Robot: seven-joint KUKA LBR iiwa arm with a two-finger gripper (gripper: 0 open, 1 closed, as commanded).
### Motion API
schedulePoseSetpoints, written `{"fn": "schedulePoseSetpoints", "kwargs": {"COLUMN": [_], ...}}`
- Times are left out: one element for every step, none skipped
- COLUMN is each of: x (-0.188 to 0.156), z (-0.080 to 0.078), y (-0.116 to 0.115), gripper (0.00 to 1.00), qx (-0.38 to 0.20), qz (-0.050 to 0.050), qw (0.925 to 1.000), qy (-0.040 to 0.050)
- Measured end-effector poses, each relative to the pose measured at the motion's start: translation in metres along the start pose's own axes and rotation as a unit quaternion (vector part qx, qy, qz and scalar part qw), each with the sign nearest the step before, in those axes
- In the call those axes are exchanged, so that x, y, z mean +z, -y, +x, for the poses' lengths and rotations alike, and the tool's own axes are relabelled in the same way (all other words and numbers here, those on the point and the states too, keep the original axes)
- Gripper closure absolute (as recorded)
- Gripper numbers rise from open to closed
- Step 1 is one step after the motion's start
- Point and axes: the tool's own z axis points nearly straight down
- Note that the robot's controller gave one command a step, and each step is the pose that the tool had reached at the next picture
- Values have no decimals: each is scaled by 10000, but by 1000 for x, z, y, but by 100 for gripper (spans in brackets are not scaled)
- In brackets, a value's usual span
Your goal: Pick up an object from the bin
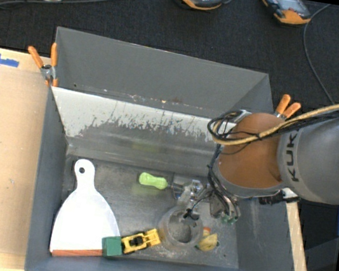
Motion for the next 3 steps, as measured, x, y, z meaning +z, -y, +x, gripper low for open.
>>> {"fn": "schedulePoseSetpoints", "kwargs": {"x": [0, -54, -107], "z": [0, -1, -8], "y": [0, 0, 3], "gripper": [100, 100, 100], "qx": [1, 5, 74], "qz": [0, 0, -1], "qw": [10000, 10000, 10000], "qy": [0, -30, -24]}}
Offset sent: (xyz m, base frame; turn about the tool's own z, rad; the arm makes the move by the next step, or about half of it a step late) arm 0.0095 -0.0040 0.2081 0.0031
